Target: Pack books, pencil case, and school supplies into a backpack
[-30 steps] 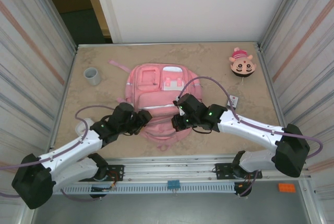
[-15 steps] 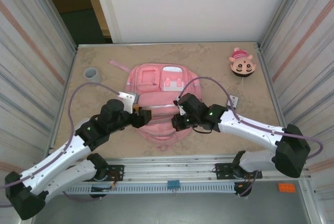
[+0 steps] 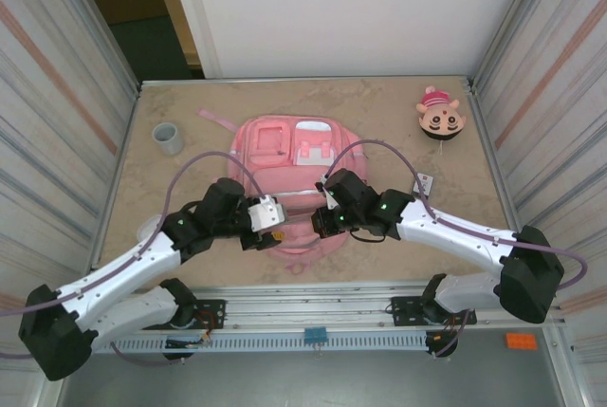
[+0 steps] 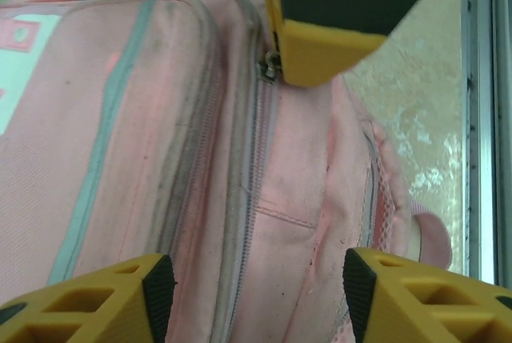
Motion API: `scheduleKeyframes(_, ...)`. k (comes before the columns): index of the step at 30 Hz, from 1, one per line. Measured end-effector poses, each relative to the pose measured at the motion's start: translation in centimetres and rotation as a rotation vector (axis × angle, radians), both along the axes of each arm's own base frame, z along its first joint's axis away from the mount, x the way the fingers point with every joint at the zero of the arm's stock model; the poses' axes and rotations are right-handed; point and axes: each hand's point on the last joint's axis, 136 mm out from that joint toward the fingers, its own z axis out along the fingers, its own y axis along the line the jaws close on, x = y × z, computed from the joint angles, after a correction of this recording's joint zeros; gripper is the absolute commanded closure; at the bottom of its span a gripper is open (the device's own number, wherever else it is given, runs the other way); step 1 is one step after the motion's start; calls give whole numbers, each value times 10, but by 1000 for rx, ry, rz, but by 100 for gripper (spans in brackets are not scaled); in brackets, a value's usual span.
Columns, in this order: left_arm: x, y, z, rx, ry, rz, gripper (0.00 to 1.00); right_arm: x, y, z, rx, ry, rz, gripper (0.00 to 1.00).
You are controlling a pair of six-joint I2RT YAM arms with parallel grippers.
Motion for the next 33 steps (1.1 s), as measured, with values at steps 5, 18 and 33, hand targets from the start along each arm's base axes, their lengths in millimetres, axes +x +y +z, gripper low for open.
scheduleKeyframes(5, 7, -11, -11, 27, -38, -63, 47, 0, 1, 1, 4, -2, 1, 100)
scheduleKeyframes(18, 25, -28, -41, 112, -71, -92, 78, 0, 0, -2, 4, 1, -1, 100)
scheduleKeyframes(33, 28, 14, -5, 177, -175, -57, 90, 13, -29, 17, 117, -6, -67, 100)
